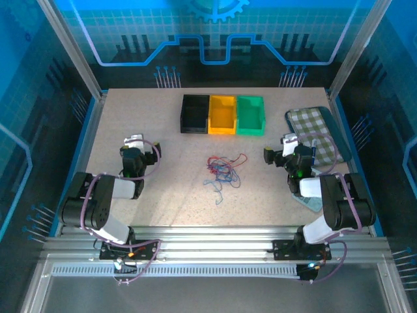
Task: Untangle the cables
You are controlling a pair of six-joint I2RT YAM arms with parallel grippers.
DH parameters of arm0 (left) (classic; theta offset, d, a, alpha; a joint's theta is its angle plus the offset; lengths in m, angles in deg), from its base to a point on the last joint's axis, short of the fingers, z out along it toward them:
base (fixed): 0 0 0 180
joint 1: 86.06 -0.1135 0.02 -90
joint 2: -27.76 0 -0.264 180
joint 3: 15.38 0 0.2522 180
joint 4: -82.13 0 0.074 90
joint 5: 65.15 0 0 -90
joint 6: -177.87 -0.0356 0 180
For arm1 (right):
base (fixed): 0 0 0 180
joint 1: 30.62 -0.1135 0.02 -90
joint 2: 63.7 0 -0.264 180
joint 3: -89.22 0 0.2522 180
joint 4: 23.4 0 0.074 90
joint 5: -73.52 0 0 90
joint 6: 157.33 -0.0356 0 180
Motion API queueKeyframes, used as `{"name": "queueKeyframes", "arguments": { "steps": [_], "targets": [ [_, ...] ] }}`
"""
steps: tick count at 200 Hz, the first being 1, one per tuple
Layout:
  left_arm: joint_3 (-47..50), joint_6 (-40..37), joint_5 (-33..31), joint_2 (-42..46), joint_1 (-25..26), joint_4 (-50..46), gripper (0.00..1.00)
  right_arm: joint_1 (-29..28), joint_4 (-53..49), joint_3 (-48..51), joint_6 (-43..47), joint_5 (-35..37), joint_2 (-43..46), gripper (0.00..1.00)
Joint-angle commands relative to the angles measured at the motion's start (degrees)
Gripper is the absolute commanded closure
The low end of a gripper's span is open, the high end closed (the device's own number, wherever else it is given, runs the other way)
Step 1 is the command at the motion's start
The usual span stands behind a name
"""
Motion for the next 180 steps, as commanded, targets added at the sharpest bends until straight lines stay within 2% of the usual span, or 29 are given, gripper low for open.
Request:
{"name": "queueKeyframes", "arguments": {
  "steps": [1, 25, 40, 56, 67, 75, 102, 129, 155, 180],
  "targets": [
    [-0.12, -0.60, -0.67, -0.77, 0.18, 2.35, 0.01, -0.27, 0.22, -1.34, 0.40, 0.05, 0.14, 0.00],
    [-0.17, 0.44, 3.23, -0.29, -1.59, 1.56, 0.01, -1.33, -3.01, -2.78, 1.57, 0.91, 2.25, 0.00],
    [-0.76, -0.72, 1.45, 0.32, -0.63, 0.63, 0.01, -1.56, -14.74, -7.18, -0.33, 4.39, 6.47, 0.00],
    [-3.72, -2.90, -2.22, 4.24, 1.94, -7.41, 0.01, -2.00, -30.03, -12.53, -5.48, 8.27, 9.26, 0.00],
    [-8.16, -4.55, -6.39, 7.21, 4.48, -16.97, 0.01, -3.77, -33.99, -13.22, -7.13, 11.83, 10.42, 0.02],
    [-12.04, -3.89, -9.26, 8.73, 6.21, -24.47, 0.01, -6.61, -34.28, -12.77, -6.28, 17.74, 11.13, 0.03],
    [-21.66, 7.34, -13.16, 10.06, 9.53, -43.70, 0.01, -15.82, -39.11, -14.14, -2.22, 29.83, 12.44, 0.00],
    [-30.25, 20.34, -22.66, 6.46, 16.07, -60.62, 0.01, -21.39, -45.06, -17.01, -2.13, 37.10, 12.33, 0.00],
    [-37.72, 30.98, -24.80, 0.56, 23.83, -73.24, 0.01, -23.92, -50.51, -20.11, -6.18, 35.56, 12.58, 0.00],
    [-40.36, 35.80, -20.65, -3.50, 31.04, -73.86, 0.01, -26.19, -56.16, -24.08, -12.55, 30.11, 11.58, 0.00]
  ]
}}
